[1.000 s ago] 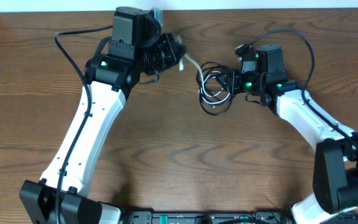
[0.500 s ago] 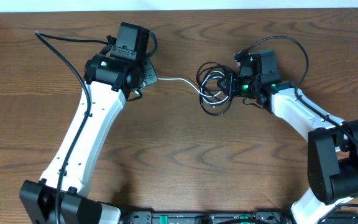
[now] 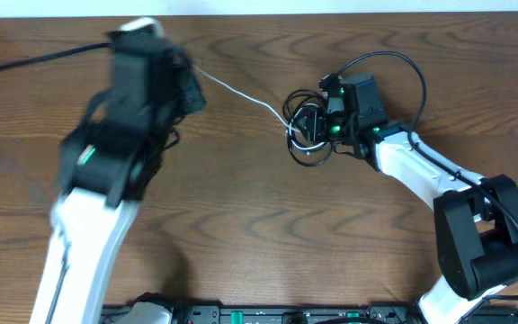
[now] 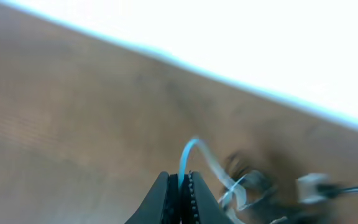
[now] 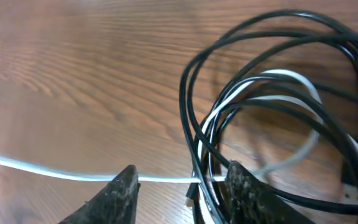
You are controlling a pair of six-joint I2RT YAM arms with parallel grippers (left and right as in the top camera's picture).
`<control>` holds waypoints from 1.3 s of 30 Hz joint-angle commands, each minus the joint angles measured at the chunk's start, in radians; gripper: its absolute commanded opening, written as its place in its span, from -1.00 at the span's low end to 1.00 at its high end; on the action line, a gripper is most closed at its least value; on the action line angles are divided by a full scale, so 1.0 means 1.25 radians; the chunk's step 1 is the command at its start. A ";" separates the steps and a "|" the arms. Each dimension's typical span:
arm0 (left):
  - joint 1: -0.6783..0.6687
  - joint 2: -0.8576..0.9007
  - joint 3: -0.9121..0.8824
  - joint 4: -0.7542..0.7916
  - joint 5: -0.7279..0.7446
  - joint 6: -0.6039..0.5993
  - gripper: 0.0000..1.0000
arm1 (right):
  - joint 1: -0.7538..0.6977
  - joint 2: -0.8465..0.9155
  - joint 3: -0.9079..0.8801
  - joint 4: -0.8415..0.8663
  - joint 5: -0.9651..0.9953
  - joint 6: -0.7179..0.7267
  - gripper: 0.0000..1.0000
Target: Untangle cables
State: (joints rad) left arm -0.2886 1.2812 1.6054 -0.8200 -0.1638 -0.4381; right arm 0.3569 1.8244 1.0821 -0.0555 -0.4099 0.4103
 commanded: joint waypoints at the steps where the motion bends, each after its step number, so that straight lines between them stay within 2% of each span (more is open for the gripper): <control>1: 0.003 -0.093 0.023 0.023 -0.039 0.016 -0.85 | 0.003 0.001 0.012 0.016 -0.023 0.000 -0.13; 6: 0.003 -0.165 0.023 0.027 -0.133 0.016 -0.85 | 0.001 0.001 0.013 0.070 -0.101 -0.025 -0.14; 10: 0.003 -0.180 0.023 0.027 -0.132 0.018 -0.87 | 0.005 0.001 0.013 0.107 -0.164 -0.021 -0.12; 24: 0.003 -0.153 0.023 0.026 -0.087 0.018 -0.85 | 0.142 0.007 0.016 0.122 -0.006 0.131 -0.21; 30: 0.003 -0.152 0.023 0.019 -0.088 0.018 -0.85 | 0.195 0.045 0.086 0.039 -0.052 0.141 -0.21; 35: 0.003 -0.145 0.023 0.014 -0.088 0.018 -0.85 | 0.246 0.125 0.206 -0.073 -0.057 0.113 -0.29; 39: 0.003 -0.140 0.023 0.014 -0.088 0.018 -0.85 | 0.275 0.189 0.269 -0.110 -0.083 0.096 -0.27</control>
State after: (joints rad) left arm -0.2886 1.0973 1.6283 -0.8043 -0.2710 -0.4358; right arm 0.6750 2.0102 1.3693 -0.1738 -0.4778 0.5591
